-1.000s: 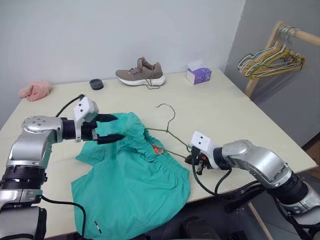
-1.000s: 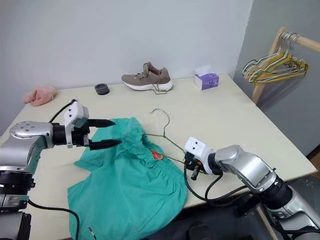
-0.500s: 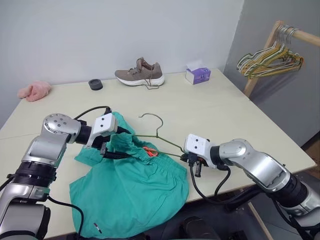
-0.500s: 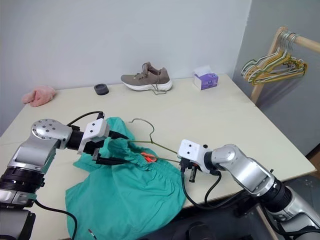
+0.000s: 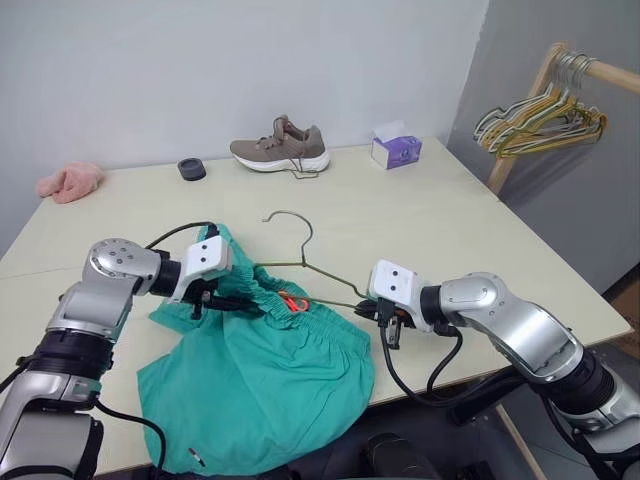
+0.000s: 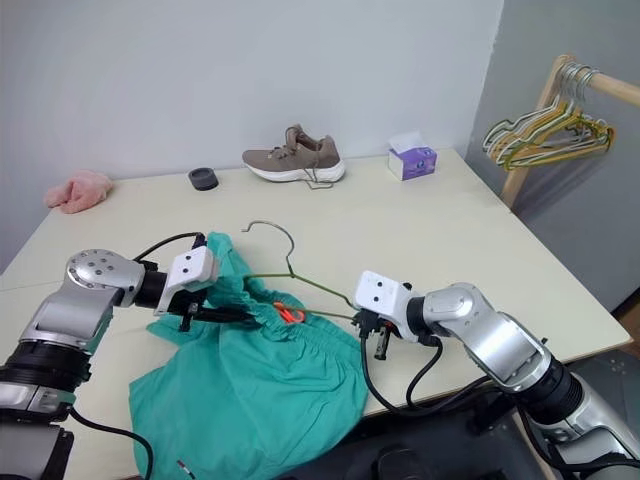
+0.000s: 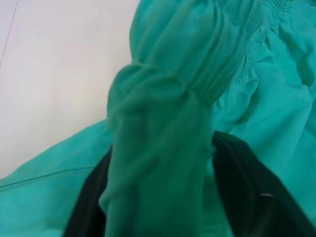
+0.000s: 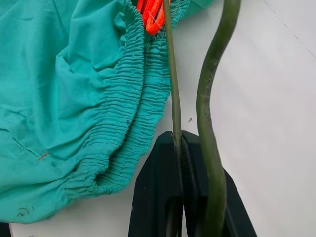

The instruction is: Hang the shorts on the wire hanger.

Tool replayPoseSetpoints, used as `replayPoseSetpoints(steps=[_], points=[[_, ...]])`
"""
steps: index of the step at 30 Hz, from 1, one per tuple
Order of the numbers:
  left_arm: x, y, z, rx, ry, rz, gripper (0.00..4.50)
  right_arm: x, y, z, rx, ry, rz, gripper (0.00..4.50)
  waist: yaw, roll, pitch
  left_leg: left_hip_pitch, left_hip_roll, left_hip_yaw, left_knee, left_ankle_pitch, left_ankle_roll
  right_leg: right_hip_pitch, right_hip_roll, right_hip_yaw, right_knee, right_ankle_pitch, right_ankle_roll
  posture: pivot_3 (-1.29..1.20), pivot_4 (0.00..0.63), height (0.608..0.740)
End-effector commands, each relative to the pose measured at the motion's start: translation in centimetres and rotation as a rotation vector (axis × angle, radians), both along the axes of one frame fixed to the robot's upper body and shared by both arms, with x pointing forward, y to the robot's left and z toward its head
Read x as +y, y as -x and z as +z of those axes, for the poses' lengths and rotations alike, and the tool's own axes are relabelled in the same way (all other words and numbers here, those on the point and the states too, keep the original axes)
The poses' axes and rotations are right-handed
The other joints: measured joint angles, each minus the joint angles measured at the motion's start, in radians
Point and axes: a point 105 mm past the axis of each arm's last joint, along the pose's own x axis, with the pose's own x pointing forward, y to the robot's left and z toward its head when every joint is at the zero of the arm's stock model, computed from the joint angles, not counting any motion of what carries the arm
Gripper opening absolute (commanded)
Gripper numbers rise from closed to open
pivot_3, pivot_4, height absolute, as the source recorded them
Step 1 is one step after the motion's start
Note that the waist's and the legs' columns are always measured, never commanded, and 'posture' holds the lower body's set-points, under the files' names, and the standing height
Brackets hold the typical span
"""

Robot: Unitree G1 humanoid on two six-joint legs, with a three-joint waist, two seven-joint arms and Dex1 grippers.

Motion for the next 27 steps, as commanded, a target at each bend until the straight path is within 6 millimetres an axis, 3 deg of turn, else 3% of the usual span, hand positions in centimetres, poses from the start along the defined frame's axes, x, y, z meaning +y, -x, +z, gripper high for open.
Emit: replayPoseSetpoints(steps=[1,4,8,11,14,21,22,24,27], points=[[-0.7,0.0,1.3,-0.037,0.042,-0.019,0.86,0.7,0.2,2.1,-0.102,-0.052,0.055,0.00,0.000,0.000,0.000,0.000,0.000,0.000,0.000,0.000,0.000,0.000,0.000,0.000,0.000,0.000,0.000,-0.24,0.000,0.740],[-0.8,0.2,1.3,-0.026,0.054,-0.020,0.05,0.9,0.4,2.1,-0.133,-0.059,0.089,0.00,0.000,0.000,0.000,0.000,0.000,0.000,0.000,0.000,0.000,0.000,0.000,0.000,0.000,0.000,0.000,-0.24,0.000,0.740],[-0.8,0.4,1.3,-0.021,0.054,-0.020,0.02,0.0,0.0,2.0,-0.147,-0.034,0.122,0.00,0.000,0.000,0.000,0.000,0.000,0.000,0.001,0.000,0.000,0.000,0.000,0.000,0.000,0.000,0.000,-0.24,0.000,0.740],[-0.6,0.5,1.3,-0.018,0.051,-0.014,0.00,-1.6,-1.6,1.9,-0.221,0.033,0.097,0.74,0.000,0.000,0.000,0.000,0.000,0.000,0.001,0.000,0.000,0.001,0.000,0.000,0.001,0.000,0.000,-0.24,0.000,0.740],[-0.4,0.5,1.2,-0.018,0.047,0.000,0.00,-4.0,-3.0,1.8,-0.251,0.096,0.043,1.78,0.002,0.000,0.000,0.000,0.000,0.000,0.003,0.000,0.000,0.002,0.000,-0.001,0.001,0.000,0.000,-0.23,0.000,0.740],[0.0,0.8,1.0,-0.012,0.047,0.013,0.00,-11.8,-5.5,2.4,-0.256,0.216,-0.181,4.24,0.006,0.001,0.001,0.000,0.000,-0.001,0.007,0.000,0.000,0.004,0.000,-0.001,0.001,0.000,0.000,-0.24,0.000,0.740],[0.0,0.8,1.0,-0.011,0.046,0.015,0.00,-12.8,-5.3,2.5,-0.229,0.218,-0.196,4.47,0.006,0.002,0.001,0.000,0.000,-0.001,0.007,0.000,0.000,0.004,0.000,-0.001,0.001,0.000,0.000,-0.24,0.000,0.740],[0.1,0.8,0.9,-0.012,0.042,0.019,0.00,-13.4,-4.0,2.1,-0.147,0.200,-0.179,4.47,0.007,0.002,0.001,0.000,0.000,-0.001,0.008,0.000,0.000,0.004,0.000,-0.002,0.001,0.000,0.000,-0.25,0.000,0.740],[0.1,0.6,0.9,-0.015,0.040,0.020,0.00,-12.1,-1.4,1.6,0.018,0.066,-0.161,4.47,0.007,0.002,0.001,0.001,0.000,-0.002,0.009,0.000,0.000,0.006,0.000,-0.003,0.001,0.000,0.000,-0.25,0.000,0.740]])
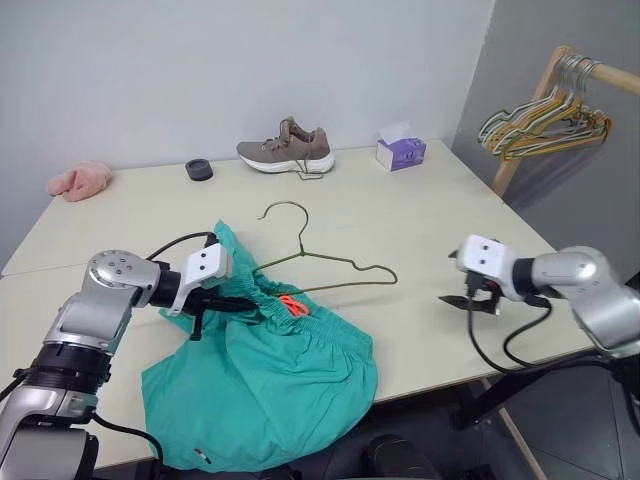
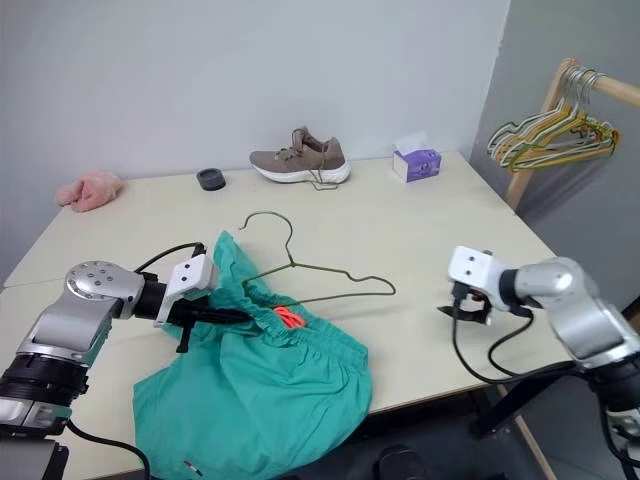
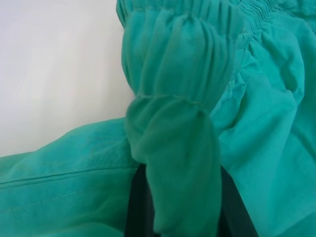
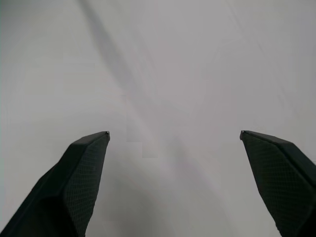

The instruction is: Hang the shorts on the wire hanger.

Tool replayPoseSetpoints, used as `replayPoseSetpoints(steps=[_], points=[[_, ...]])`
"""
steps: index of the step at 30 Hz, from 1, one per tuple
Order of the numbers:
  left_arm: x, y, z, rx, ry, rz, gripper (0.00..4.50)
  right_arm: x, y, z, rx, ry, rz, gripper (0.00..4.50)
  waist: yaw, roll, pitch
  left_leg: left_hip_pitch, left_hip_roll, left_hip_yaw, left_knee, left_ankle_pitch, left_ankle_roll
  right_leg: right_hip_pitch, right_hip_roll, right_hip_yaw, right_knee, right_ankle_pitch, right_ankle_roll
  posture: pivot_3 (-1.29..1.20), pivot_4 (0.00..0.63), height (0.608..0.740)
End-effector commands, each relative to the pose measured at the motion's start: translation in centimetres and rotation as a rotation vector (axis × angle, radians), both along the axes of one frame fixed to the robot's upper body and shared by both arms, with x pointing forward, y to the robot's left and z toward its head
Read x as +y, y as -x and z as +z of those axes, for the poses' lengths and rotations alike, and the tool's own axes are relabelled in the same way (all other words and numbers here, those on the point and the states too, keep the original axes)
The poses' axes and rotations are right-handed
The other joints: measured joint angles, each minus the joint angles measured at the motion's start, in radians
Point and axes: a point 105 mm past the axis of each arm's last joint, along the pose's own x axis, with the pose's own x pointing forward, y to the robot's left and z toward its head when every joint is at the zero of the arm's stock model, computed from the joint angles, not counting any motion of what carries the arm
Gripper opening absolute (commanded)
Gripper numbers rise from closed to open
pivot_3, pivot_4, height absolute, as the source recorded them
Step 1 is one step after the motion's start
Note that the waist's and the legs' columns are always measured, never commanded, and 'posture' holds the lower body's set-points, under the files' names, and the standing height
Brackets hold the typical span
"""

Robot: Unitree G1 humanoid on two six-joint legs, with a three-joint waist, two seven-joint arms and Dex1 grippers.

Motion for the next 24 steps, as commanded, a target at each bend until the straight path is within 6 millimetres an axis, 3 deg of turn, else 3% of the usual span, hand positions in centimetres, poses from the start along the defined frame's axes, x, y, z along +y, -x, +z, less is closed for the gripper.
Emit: replayPoseSetpoints(steps=[1,4,8,20,24], points=[[0.0,-0.6,1.6,-0.065,0.006,0.003,0.00,2.9,3.0,0.5,0.128,-0.179,0.065,4.47,-0.001,0.000,0.000,0.000,0.000,-0.001,0.000,0.000,0.000,0.000,0.000,0.000,0.000,0.000,0.000,-0.25,0.000,0.740],[-0.2,-0.9,1.7,-0.072,0.013,0.003,0.00,5.3,5.7,-1.2,0.282,-0.298,0.053,4.47,-0.005,0.000,0.000,0.000,0.001,-0.001,0.000,0.000,0.000,0.001,0.001,0.000,0.000,0.000,0.000,-0.25,0.000,0.740],[-0.3,-1.0,1.8,-0.075,0.014,-0.001,0.00,7.6,7.2,-3.2,0.391,-0.405,-0.034,4.47,0.000,0.000,0.000,0.000,0.000,-0.001,0.002,0.000,0.000,0.001,0.001,-0.001,0.000,0.000,0.000,-0.25,0.000,0.740],[-0.3,-1.3,1.8,-0.082,0.030,0.011,0.00,12.0,8.5,-4.8,0.619,-0.547,-0.101,4.47,-0.001,0.000,-0.001,0.000,0.000,-0.001,0.002,0.000,0.000,0.001,0.001,0.000,0.000,0.000,0.000,-0.25,0.000,0.740],[-0.2,-1.3,1.7,-0.089,0.035,0.021,0.00,12.5,7.6,-5.2,0.586,-0.533,-0.137,3.52,0.000,0.000,-0.001,-0.001,0.000,-0.001,0.002,0.000,0.000,0.001,0.001,0.000,0.000,0.000,0.000,-0.24,0.000,0.740]])
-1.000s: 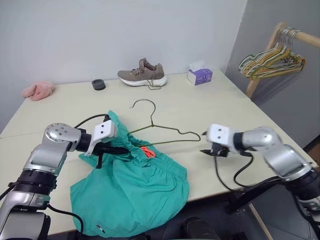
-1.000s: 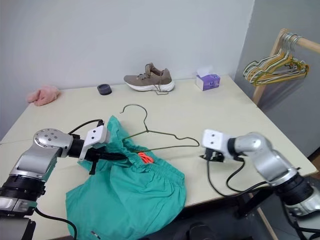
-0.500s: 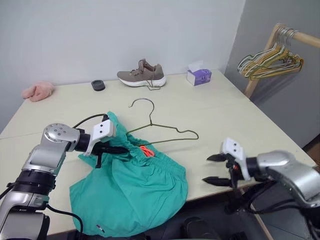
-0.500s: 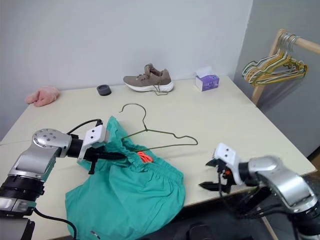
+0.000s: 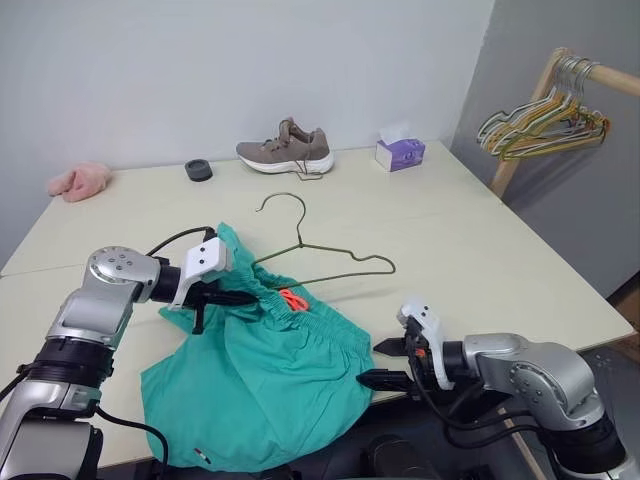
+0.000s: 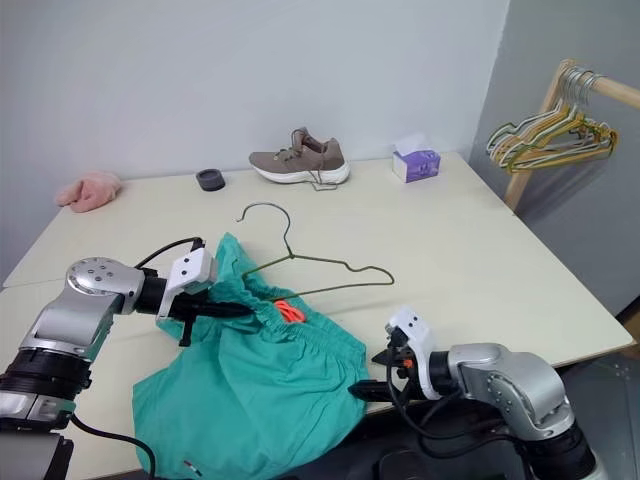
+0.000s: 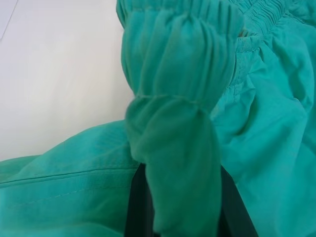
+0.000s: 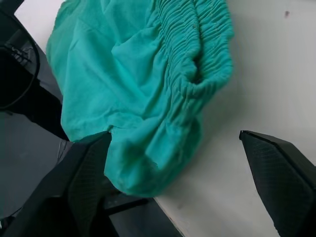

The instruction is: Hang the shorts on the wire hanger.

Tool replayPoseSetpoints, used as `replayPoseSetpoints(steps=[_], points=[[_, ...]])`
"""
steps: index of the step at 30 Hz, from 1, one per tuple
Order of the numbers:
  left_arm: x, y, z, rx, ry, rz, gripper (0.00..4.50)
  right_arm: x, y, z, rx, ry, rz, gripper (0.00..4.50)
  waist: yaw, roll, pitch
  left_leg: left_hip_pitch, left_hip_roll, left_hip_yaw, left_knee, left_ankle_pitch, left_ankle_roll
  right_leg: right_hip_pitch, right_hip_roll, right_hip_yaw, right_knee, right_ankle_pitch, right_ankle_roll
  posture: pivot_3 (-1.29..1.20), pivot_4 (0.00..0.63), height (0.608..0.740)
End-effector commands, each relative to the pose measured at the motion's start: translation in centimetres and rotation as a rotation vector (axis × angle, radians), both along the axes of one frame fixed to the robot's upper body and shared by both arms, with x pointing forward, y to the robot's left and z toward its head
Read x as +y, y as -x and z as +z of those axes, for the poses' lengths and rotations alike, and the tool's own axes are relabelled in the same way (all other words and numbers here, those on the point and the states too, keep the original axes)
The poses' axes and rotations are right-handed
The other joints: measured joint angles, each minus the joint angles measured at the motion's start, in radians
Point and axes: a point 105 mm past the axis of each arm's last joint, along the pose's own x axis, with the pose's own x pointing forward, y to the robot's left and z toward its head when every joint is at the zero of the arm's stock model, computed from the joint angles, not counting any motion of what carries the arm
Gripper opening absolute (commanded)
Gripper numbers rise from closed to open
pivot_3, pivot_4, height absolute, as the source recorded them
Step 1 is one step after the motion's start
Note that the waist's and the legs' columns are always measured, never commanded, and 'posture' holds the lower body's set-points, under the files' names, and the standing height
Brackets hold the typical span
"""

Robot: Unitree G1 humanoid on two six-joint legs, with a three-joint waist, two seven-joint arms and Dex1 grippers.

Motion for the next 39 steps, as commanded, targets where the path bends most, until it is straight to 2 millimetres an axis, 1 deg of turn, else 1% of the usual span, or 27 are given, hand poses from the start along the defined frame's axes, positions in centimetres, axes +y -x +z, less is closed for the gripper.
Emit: replayPoseSetpoints(steps=[1,4,6,7,9,10,13,17,20,24,28,31,33,35,38,39], points=[[-0.1,-0.5,1.3,-0.062,0.019,0.005,0.00,0.3,-1.0,0.1,-0.062,0.035,-0.023,3.19,0.000,0.000,0.000,0.000,0.000,0.000,0.000,0.000,0.000,0.000,0.000,0.000,0.000,0.000,0.000,-0.24,0.000,0.740],[0.1,-0.4,1.3,-0.065,0.025,0.019,0.00,0.2,-1.6,-0.4,-0.115,0.077,-0.044,2.10,0.000,0.000,0.000,0.000,0.000,0.000,0.000,0.000,0.000,0.000,0.000,0.000,0.000,0.000,0.000,-0.24,0.000,0.740],[0.1,-0.5,1.3,-0.071,0.031,0.028,0.00,0.3,-1.7,-0.4,-0.141,0.078,-0.045,1.37,0.000,0.000,0.000,0.000,0.000,0.000,0.000,0.000,0.000,0.000,0.000,0.000,0.000,0.000,0.000,-0.24,0.000,0.740],[0.1,-0.5,1.4,-0.075,0.035,0.032,0.00,0.3,-1.8,-0.4,-0.151,0.077,-0.047,1.09,0.000,0.000,0.000,0.000,0.000,0.000,0.000,0.000,0.000,0.000,0.000,0.000,0.000,0.000,0.000,-0.24,0.000,0.740],[0.1,-0.6,1.5,-0.082,0.047,0.043,0.00,0.2,-2.3,-0.3,-0.187,0.090,-0.057,0.30,0.000,0.000,0.000,0.000,0.000,0.000,0.000,0.000,0.000,0.000,0.000,0.000,0.000,0.000,0.000,-0.24,0.000,0.740],[0.1,-0.7,1.5,-0.084,0.058,0.050,0.00,0.0,-2.7,-0.1,-0.207,0.097,-0.072,0.05,0.000,0.000,0.000,0.000,0.000,0.000,0.000,0.000,0.000,0.000,0.000,0.000,0.000,0.000,0.000,-0.24,0.000,0.740],[-0.1,-0.6,1.9,-0.073,0.095,0.062,0.00,-0.9,-4.3,0.4,-0.253,0.105,-0.134,0.05,0.000,0.000,0.000,0.000,0.000,0.000,0.000,0.000,0.000,0.000,0.000,0.000,0.000,0.000,0.000,-0.24,0.000,0.740],[-0.3,-0.1,3.1,-0.033,0.195,0.091,0.00,-2.3,-5.8,1.2,-0.281,0.103,-0.212,0.05,0.000,0.000,0.000,0.000,0.000,0.000,0.000,0.000,0.000,0.000,0.000,0.000,0.000,0.000,0.000,-0.24,0.000,0.740],[-0.3,0.9,4.1,0.027,0.255,0.091,0.00,-3.8,-6.9,1.5,-0.317,0.136,-0.261,0.05,0.000,0.000,0.000,0.000,0.000,0.000,0.000,0.000,0.000,0.000,0.000,0.000,0.000,0.000,0.000,-0.24,0.000,0.740],[0.7,2.3,4.1,0.084,0.200,0.071,0.00,-6.0,-8.5,2.2,-0.351,0.170,-0.317,0.05,0.000,0.001,0.000,0.000,0.000,0.000,0.000,0.000,0.000,0.000,0.000,0.000,0.000,0.000,0.000,-0.23,0.000,0.740],[1.5,3.2,3.9,0.121,0.129,0.040,0.00,-7.2,-9.5,2.9,-0.375,0.188,-0.342,0.05,0.000,0.001,0.001,0.000,0.000,0.001,-0.001,0.000,0.000,0.000,0.000,0.000,0.000,0.000,0.000,-0.22,0.000,0.740],[1.9,3.5,3.7,0.130,0.089,0.029,0.00,-7.6,-9.7,3.0,-0.381,0.193,-0.348,0.05,0.000,0.001,0.001,0.000,0.000,0.001,-0.001,0.000,0.000,0.000,0.000,0.000,0.000,0.000,0.000,-0.23,0.000,0.740],[2.0,3.3,3.8,0.120,0.090,0.036,0.00,-7.5,-9.7,3.1,-0.383,0.187,-0.346,0.05,0.000,0.002,0.001,0.000,0.000,0.001,-0.001,0.000,0.000,0.000,0.000,0.000,0.000,0.000,0.000,-0.22,0.000,0.740],[1.9,2.5,4.2,0.093,0.116,0.061,0.00,-7.0,-9.2,3.3,-0.373,0.163,-0.320,0.05,0.001,0.002,0.001,0.000,0.000,0.001,0.000,0.000,0.000,0.000,0.000,0.001,0.000,0.000,0.000,-0.23,0.000,0.740],[1.6,2.0,4.2,0.072,0.125,0.072,0.00,-5.6,-7.8,3.3,-0.342,0.112,-0.226,0.05,0.001,0.002,0.001,0.000,0.000,0.001,0.000,0.000,0.000,0.000,0.000,0.000,0.000,0.000,0.000,-0.23,0.000,0.740],[1.5,1.9,4.2,0.069,0.126,0.073,0.00,-5.2,-7.4,3.4,-0.335,0.098,-0.211,0.21,0.001,0.002,0.001,0.000,0.000,0.001,0.000,0.000,0.000,0.000,0.000,0.001,0.000,0.000,0.000,-0.23,0.000,0.740]])
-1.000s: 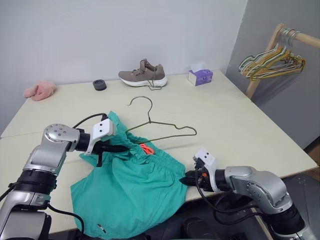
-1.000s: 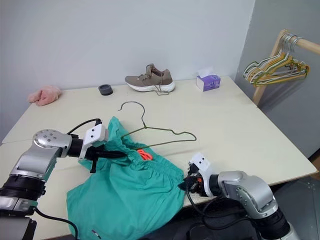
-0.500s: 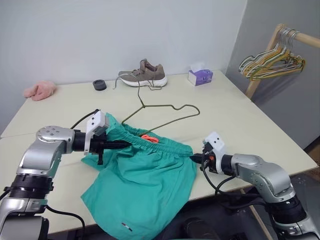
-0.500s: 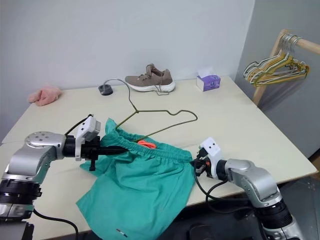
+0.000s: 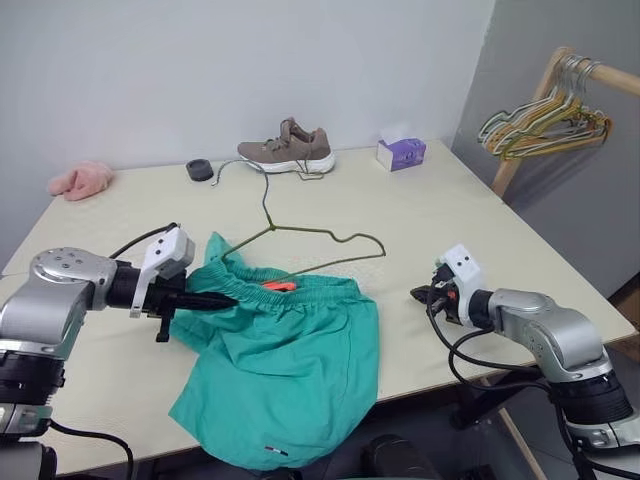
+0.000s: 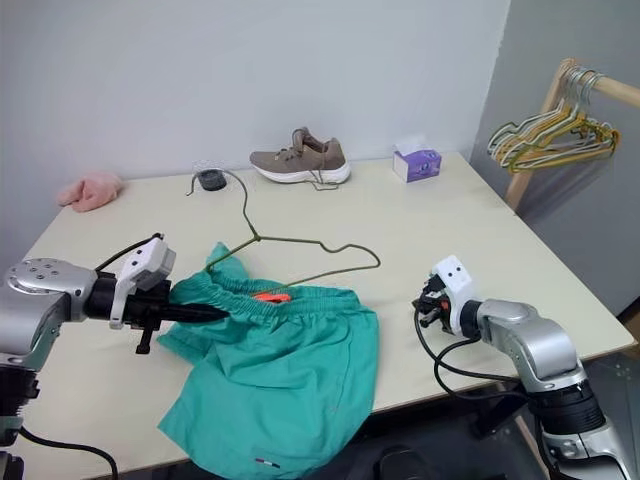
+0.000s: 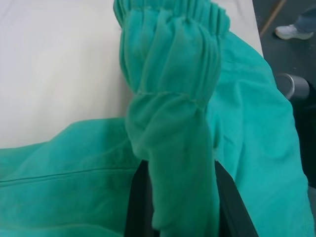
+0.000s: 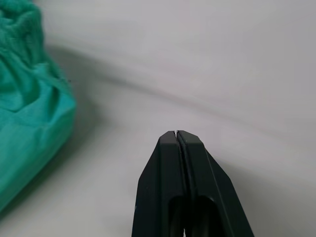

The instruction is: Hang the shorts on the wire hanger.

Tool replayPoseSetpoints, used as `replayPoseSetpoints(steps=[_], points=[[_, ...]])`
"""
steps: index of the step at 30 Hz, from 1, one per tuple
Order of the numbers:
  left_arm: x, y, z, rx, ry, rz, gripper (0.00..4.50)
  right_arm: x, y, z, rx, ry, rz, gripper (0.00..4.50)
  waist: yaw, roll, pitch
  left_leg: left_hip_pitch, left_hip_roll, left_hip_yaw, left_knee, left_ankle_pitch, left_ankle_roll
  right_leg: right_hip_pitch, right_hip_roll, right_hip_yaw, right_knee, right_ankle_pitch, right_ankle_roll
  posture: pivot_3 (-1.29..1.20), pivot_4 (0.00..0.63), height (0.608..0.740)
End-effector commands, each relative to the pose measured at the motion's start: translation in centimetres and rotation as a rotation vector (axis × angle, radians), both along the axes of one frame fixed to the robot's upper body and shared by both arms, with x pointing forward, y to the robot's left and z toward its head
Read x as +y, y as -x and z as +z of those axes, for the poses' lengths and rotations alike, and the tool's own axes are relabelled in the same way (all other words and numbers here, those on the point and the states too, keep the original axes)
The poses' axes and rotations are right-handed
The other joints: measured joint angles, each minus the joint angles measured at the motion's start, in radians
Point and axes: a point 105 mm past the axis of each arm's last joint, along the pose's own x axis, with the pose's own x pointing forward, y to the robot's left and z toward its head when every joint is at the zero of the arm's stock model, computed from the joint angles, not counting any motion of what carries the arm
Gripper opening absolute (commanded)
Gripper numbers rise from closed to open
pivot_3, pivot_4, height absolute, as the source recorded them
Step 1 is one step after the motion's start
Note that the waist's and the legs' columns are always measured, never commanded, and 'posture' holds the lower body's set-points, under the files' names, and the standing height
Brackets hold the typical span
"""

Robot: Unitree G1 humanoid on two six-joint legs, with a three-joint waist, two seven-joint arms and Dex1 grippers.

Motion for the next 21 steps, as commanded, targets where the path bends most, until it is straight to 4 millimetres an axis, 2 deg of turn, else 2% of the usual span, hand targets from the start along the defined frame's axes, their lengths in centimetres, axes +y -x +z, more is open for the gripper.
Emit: replayPoseSetpoints(steps=[1,4,7,13,21], points=[[-0.3,-0.7,1.0,-0.059,0.004,0.006,0.00,1.8,1.3,1.5,-0.020,-0.053,0.100,0.41,0.000,0.000,0.000,0.000,0.000,0.000,0.000,0.000,0.000,0.000,0.000,0.000,0.000,0.000,0.000,-0.23,0.000,0.740],[-0.4,-0.8,1.0,-0.064,0.007,0.009,0.00,2.8,1.8,1.9,-0.017,-0.072,0.128,1.26,-0.001,0.000,0.000,0.000,0.000,0.000,0.000,0.000,0.000,0.000,0.000,0.000,0.000,0.000,0.000,-0.23,0.000,0.740],[-0.4,-0.8,1.0,-0.066,0.006,0.010,0.00,3.8,1.7,2.3,-0.026,-0.089,0.138,2.38,-0.001,0.000,0.000,0.000,0.000,0.000,0.000,0.000,0.000,0.000,0.000,0.000,0.000,0.000,0.000,-0.23,0.000,0.740],[-0.6,-0.8,1.0,-0.071,0.006,0.005,0.00,5.2,-0.1,1.4,-0.038,-0.064,0.088,4.41,-0.001,0.000,0.000,0.000,0.000,0.000,0.000,0.000,0.000,0.000,0.000,0.000,0.000,0.000,0.000,-0.23,0.000,0.740],[-1.0,-1.1,1.0,-0.082,0.010,0.002,0.00,7.8,-0.8,-0.5,0.057,-0.068,0.155,4.46,-0.002,0.000,0.000,0.000,0.000,0.000,0.000,0.000,0.000,0.000,0.000,0.000,0.000,0.000,0.000,-0.23,0.000,0.740]])
